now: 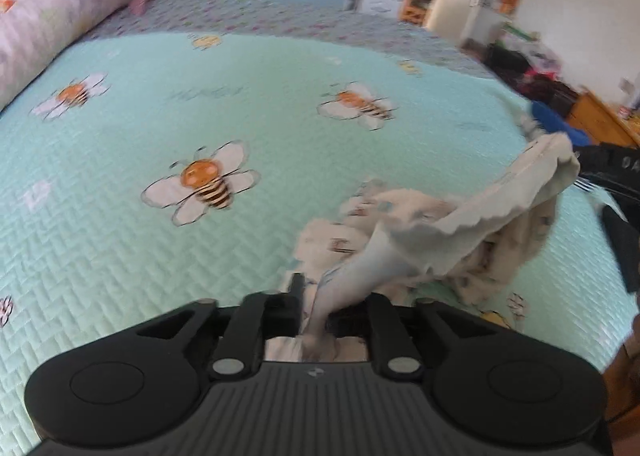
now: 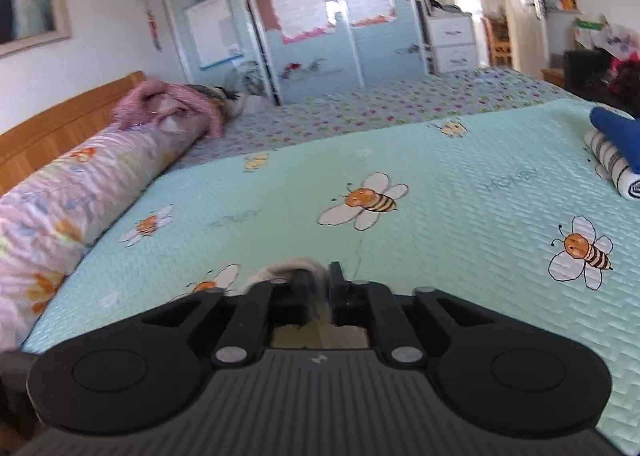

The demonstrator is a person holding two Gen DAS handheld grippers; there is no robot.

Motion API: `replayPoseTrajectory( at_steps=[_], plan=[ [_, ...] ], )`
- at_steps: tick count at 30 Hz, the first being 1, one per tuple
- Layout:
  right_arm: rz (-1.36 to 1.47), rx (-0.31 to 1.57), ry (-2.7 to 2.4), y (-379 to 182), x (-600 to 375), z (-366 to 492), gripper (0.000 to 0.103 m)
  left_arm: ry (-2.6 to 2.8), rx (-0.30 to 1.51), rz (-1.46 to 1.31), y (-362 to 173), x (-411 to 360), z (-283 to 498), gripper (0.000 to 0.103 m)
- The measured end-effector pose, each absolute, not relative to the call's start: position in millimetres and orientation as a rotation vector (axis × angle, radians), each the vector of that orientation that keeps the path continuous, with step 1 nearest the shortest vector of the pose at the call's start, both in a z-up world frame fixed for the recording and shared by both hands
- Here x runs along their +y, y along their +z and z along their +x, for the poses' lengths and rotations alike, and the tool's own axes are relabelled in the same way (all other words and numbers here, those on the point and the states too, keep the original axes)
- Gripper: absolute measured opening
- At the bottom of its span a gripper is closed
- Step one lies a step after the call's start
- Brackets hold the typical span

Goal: Fold clothes

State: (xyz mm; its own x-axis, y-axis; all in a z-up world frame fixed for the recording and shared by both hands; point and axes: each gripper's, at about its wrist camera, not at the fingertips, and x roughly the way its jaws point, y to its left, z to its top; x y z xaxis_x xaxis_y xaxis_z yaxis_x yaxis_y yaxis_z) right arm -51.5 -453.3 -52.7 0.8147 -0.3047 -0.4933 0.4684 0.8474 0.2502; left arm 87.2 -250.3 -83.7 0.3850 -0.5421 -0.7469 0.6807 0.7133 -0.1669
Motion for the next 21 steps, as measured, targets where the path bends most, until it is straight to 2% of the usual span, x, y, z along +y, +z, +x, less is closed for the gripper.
replayPoseTrajectory(
  at_steps=[1,2,5,8,14,19,21],
  plan=[
    [0.372,0.479,-0.426,-56.2,-456.2,-41.6,0.053,-0.750,0.896,0.192,-89.2,-251.2,91.9,0.035],
    [0.372,0.511,-0.418,-63.3,-459.6,-32.6,0.069,-0.726,0.909,0.192,-93.8,-247.1,93.9,0.036],
    [0.449,0.551,-0.431,-83.2,-466.8,-34.1,0.070,-0.682,0.938,0.154,-103.3,-226.6,95.3,0.045],
    [0.579,0.458,-0.387,-95.9,-472.5,-72.1,0.070,-0.685,0.902,0.109,-99.5,-199.6,82.0,0.045],
    [0.680,0.454,-0.465,-136.2,-475.1,-135.4,0.070,-0.794,0.820,0.131,-102.0,-184.4,33.1,0.046],
    [0.592,0.564,-0.514,-159.9,-478.9,-94.7,0.073,-0.832,0.820,0.126,-105.4,-196.3,12.8,0.046],
    [0.599,0.581,-0.462,-163.5,-475.1,-72.6,0.043,-0.829,0.816,0.128,-103.7,-195.3,10.3,0.046]
  ],
)
